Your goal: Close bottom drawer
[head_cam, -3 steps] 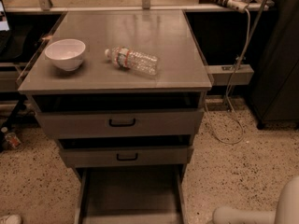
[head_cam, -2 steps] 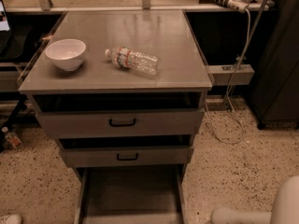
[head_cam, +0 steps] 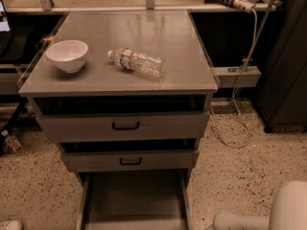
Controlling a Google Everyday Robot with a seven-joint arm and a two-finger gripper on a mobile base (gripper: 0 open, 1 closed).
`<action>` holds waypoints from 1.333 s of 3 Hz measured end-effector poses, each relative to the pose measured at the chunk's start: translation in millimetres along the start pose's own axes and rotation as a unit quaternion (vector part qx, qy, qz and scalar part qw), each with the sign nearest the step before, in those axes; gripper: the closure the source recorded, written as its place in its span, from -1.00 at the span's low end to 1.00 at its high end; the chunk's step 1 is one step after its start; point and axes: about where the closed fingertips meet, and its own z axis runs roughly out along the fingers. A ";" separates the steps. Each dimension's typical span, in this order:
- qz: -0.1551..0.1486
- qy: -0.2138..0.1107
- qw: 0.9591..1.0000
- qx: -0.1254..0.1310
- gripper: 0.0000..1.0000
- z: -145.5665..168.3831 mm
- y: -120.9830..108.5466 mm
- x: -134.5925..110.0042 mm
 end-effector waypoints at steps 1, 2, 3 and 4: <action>-0.001 -0.011 1.000 0.013 1.00 -0.4 -3.7 -12.0; 0.000 -0.037 0.998 0.046 1.00 -11.8 -7.7 -39.3; 0.000 -0.037 0.998 0.046 1.00 -11.8 -7.8 -39.3; 0.022 -0.057 0.997 0.045 1.00 -6.7 -14.4 -48.1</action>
Offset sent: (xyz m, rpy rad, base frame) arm 0.0553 -0.0043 0.0169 -0.0992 -0.1217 -0.0908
